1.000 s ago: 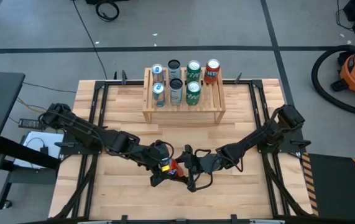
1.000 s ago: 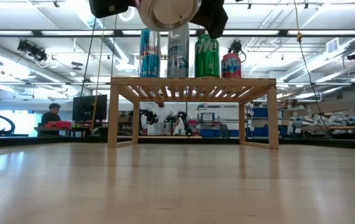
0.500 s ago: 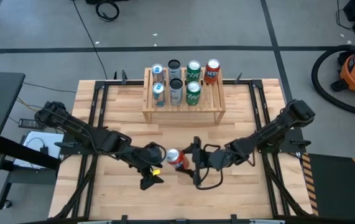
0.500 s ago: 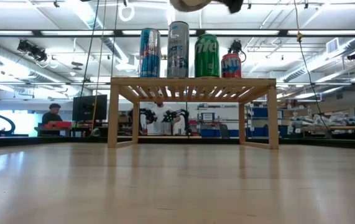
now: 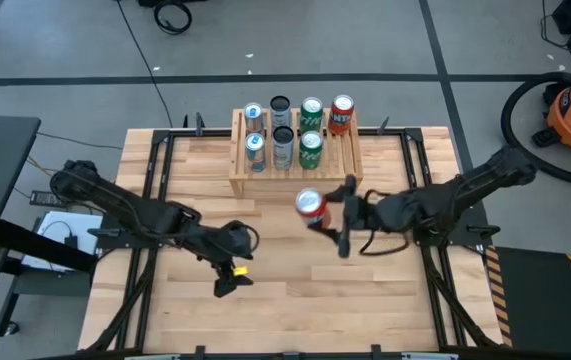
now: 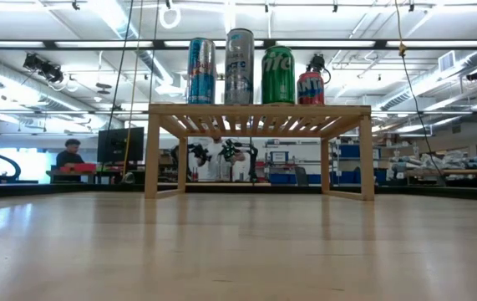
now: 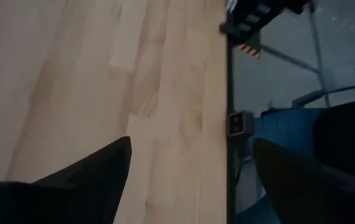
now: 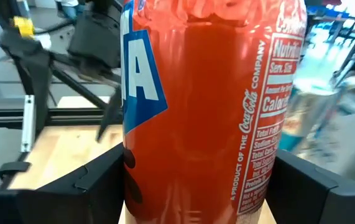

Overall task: Place canned beverage on shelf
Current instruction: Put the red soda can aligned with the other red soda can on the shelf

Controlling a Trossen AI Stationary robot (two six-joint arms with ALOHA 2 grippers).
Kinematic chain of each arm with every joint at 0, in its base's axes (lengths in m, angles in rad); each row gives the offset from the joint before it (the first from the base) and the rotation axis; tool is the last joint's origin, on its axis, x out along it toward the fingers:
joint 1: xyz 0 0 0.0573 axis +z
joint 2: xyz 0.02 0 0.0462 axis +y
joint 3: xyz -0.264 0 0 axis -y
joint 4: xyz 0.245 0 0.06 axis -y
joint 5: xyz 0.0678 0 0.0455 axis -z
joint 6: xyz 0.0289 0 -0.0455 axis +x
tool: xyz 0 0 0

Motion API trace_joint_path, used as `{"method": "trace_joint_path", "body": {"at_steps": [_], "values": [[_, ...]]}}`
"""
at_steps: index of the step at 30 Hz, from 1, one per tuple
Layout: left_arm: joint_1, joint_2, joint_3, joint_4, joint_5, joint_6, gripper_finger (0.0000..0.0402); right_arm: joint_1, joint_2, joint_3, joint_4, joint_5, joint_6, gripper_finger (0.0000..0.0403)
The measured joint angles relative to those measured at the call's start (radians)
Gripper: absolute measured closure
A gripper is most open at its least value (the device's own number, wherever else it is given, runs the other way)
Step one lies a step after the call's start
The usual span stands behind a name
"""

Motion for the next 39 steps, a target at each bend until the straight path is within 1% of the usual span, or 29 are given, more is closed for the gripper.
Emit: {"method": "trace_joint_path", "body": {"at_steps": [4,10,14,17,23,27,31,33,39], "values": [[0.014,-0.064,0.000,-0.009,-0.012,0.051,0.0067,-0.041,-0.089,0.000,-0.064,-0.001,-0.049,0.0093],[0.032,-0.167,0.000,-0.029,-0.056,0.100,0.0067,-0.126,-0.229,-0.006,-0.146,-0.013,-0.128,0.0093],[0.035,-0.219,0.000,-0.031,-0.057,0.126,0.0067,-0.189,-0.325,-0.006,-0.218,-0.082,-0.141,0.0093],[0.035,-0.250,0.000,-0.036,-0.060,0.166,0.0067,-0.229,-0.369,-0.006,-0.255,-0.133,-0.151,0.0093],[0.053,-0.313,0.000,-0.041,-0.080,0.227,0.0067,-0.306,-0.403,-0.007,-0.285,-0.173,-0.232,0.0093],[0.077,-0.349,0.000,-0.036,-0.081,0.224,0.0067,-0.383,-0.435,-0.008,-0.250,-0.232,-0.267,0.0093],[0.085,-0.360,0.000,-0.037,-0.081,0.183,0.0067,-0.451,-0.481,-0.008,-0.247,-0.341,-0.263,0.0093],[0.085,-0.361,0.000,-0.035,-0.081,0.180,0.0067,-0.475,-0.508,-0.008,-0.255,-0.380,-0.244,0.0093],[0.085,-0.361,0.000,-0.035,-0.079,0.156,0.0067,-0.499,-0.633,-0.008,-0.343,-0.398,-0.191,0.0093]]}}
